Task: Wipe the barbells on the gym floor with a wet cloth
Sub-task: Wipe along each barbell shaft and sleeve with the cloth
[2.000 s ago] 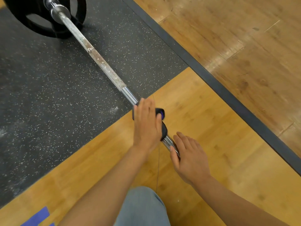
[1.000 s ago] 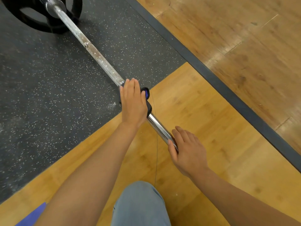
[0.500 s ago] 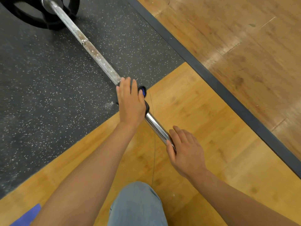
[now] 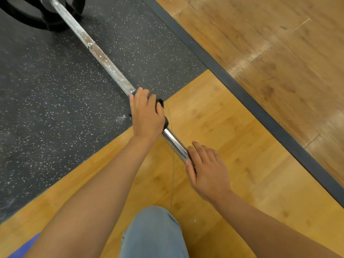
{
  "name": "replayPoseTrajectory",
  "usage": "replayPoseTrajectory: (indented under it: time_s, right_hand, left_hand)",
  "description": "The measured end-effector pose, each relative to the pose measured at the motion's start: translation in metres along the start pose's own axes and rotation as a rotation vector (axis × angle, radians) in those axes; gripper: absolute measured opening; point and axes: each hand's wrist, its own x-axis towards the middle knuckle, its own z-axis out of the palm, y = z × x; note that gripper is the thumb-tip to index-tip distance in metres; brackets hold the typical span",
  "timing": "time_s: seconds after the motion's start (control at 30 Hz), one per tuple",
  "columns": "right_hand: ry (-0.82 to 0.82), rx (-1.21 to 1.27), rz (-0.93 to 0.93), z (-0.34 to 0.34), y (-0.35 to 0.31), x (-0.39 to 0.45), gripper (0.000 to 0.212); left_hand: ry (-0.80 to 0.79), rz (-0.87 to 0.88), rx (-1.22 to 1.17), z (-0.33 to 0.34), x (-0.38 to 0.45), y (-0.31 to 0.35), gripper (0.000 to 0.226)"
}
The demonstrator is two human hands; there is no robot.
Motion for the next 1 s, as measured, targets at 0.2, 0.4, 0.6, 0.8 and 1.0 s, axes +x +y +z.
replayPoseTrajectory:
  time_s: [0.2, 0.4, 0.6, 0.8, 1.0]
  right_hand:
    - [-0.010, -0.025, -0.018, 0.000, -0.001, 0.000, 0.041]
    - [0.012, -0.040, -0.041, 0.002, 0.001, -0.001, 0.042]
    - [0.014, -0.045, -0.046, 0.003, 0.003, 0.000, 0.043]
    - [0.021, -0.048, -0.048, 0.002, 0.004, 0.001, 0.041]
    - [0.033, -0.034, -0.040, 0.001, 0.006, 0.001, 0.040]
  left_hand:
    - [-0.031, 0.392, -0.097, 0.003, -0.046, 0.004, 0.034]
    - [0.027, 0.068, 0.056, -0.001, 0.017, -0.023, 0.039]
    - [0.011, 0.324, -0.097, 0.005, -0.046, 0.009, 0.031]
    - [0.026, 0.328, -0.042, 0.005, -0.017, -0.019, 0.036]
    - [0.059, 0.131, -0.042, 0.005, -0.002, -0.007, 0.027]
